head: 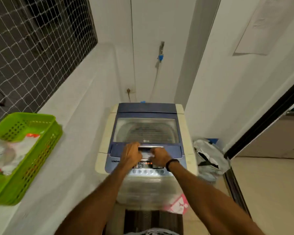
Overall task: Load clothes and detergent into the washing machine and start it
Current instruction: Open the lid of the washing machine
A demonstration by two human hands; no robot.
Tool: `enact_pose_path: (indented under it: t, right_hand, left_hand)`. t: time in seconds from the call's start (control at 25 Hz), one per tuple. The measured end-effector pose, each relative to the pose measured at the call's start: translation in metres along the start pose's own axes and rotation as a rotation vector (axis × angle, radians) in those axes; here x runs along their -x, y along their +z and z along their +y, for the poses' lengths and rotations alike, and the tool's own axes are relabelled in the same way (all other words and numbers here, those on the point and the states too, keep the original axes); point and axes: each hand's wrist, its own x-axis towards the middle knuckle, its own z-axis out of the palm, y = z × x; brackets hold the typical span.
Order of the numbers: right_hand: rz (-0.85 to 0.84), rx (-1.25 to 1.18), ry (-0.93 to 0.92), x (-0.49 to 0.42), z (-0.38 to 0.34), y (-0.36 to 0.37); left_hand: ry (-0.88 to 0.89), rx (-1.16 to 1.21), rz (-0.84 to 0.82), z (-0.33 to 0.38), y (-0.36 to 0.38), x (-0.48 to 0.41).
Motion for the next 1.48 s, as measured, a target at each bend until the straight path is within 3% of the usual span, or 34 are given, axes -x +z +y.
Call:
enact_pose_path:
  t: [0.16,0.28,0.44,0.56,0.68,0.92,1.12,1.28,1.48]
  right_hand:
    - [-0.058,0.104,0.033,0.0,0.005,0.044]
    - [0.014,0.105,0.076,-0.005,0.0,0.044]
    - [0.005,0.184,0.136,-0.015,0.003,0.046]
    - [-0.018,0.227,0.162,-0.029,-0.001,0.035]
    - [0.023,0.318,0.109,-0.041,-0.003,0.016]
    - [0.278,0.276,-0.134,-0.054,-0.007,-0.088]
    - [0.681,0.105,-0.236,-0.096,-0.027,-0.172]
    - [0.933,0.107,-0.203,-0.153,-0.03,-0.198]
    - [0.892,0.203,-0.183,-0.225,-0.021,-0.229]
  left_hand:
    - [0.074,-0.137,-0.126,-0.04,0.031,0.016]
    - [0.137,-0.181,-0.129,-0.046,0.036,0.008]
    - [0.128,-0.216,-0.24,-0.048,0.04,-0.004]
    - [0.148,-0.241,-0.234,-0.044,0.038,-0.012]
    - [0.136,-0.307,-0.123,-0.027,0.021,-0.024]
    - [0.111,-0.242,0.297,0.014,-0.042,-0.049]
    - [0.103,-0.074,0.686,0.06,-0.082,-0.114]
    - [0.067,-0.024,0.748,0.089,-0.094,-0.194]
    - [0.065,-0.159,0.627,0.094,-0.116,-0.264]
